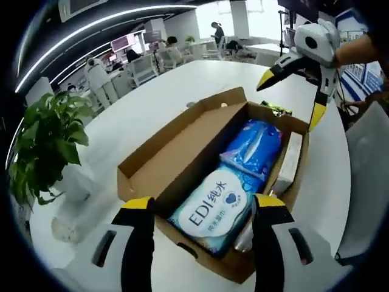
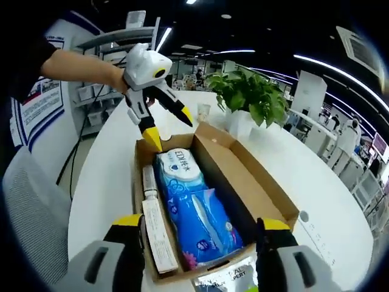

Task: Operate the shoe box by opening the lid, removing the specified soft item, and placing it in the target area until the item is outside and the box remains undamaged.

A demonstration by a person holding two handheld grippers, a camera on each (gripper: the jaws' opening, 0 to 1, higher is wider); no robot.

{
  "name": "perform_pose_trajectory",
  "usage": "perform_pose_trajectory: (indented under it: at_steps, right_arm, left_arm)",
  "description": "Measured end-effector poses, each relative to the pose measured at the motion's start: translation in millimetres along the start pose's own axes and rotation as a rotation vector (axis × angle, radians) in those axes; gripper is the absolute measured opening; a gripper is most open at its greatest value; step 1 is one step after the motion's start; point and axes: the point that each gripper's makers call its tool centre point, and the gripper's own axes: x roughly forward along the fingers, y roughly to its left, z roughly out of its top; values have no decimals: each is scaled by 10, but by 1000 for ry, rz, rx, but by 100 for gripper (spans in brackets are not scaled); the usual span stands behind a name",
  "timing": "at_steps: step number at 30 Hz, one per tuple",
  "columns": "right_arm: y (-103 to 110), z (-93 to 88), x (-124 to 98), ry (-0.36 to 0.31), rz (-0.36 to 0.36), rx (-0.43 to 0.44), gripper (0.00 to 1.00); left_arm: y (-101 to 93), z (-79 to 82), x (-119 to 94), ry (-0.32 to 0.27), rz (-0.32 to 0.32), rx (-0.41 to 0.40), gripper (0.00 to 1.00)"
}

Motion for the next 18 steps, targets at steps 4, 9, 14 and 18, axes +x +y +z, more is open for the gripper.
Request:
perform_pose_trajectory:
  at_steps: [4, 9, 14, 18]
  right_arm:
    - [51, 11, 134, 21, 31, -19, 76]
    - [117, 29, 263, 30, 64, -33, 73]
    - [185, 58, 385, 32, 94, -37, 74]
    - [215, 73, 474, 37, 109, -52, 74]
  left_arm:
    - [-74, -55, 58, 40, -42, 49, 75]
    - [-142, -72, 99, 49, -90, 53, 79]
    - [-180, -80, 173, 58, -121, 88, 81]
    - [-189, -99, 227, 72, -138, 137, 80]
